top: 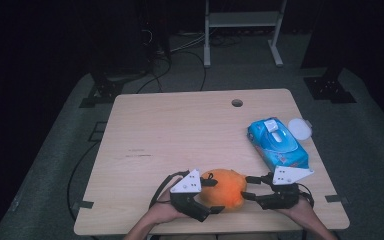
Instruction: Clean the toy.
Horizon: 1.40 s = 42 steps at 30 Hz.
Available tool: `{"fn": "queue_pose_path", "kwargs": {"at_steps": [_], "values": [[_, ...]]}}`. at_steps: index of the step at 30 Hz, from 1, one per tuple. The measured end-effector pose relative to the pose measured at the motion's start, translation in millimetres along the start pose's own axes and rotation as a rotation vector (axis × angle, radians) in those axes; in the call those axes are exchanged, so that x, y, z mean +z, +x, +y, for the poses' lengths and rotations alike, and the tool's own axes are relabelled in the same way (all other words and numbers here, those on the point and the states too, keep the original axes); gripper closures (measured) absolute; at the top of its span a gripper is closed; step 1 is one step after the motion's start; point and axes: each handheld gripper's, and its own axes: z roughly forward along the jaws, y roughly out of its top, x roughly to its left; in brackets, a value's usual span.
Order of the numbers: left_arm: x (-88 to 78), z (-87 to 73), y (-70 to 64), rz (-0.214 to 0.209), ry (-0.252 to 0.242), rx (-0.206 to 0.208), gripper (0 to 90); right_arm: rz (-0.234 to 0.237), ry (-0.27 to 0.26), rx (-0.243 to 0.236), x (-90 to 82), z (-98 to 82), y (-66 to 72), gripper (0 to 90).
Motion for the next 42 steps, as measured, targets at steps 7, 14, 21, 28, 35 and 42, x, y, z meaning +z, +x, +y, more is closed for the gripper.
{"fn": "queue_pose_path", "kwargs": {"at_steps": [7, 14, 21, 28, 35, 42], "values": [[-11.1, -13.0, 33.8, 0.070, 0.003, -0.117, 14.0, 0.031, 0.025, 0.005, -0.6, -5.4, -1.3, 43.6], [3.4, -31.1, 44.8, -0.059, 0.058, -0.192, 25.0, 0.054, 0.049, -0.003, 2.9, -9.6, -1.9, 51.4], [-2.9, -26.2, 38.0, -0.029, 0.025, -0.147, 37.5, 0.052, 0.032, 0.018, 5.5, -3.5, -2.7, 63.9], [-14.9, -19.5, 53.1, 0.069, -0.022, -0.128, 37.4, -0.008, -0.003, -0.032, 16.3, 21.2, -14.1, 64.1], [-16.4, -17.1, 73.0, 0.153, -0.022, -0.100, 36.5, -0.060, -0.027, -0.067, 33.2, 35.9, -34.1, 64.0], [0.4, -15.7, 86.9, 0.200, -0.014, -0.084, 38.0, -0.078, -0.005, -0.081, 55.9, 42.9, -51.7, 65.2]]}}
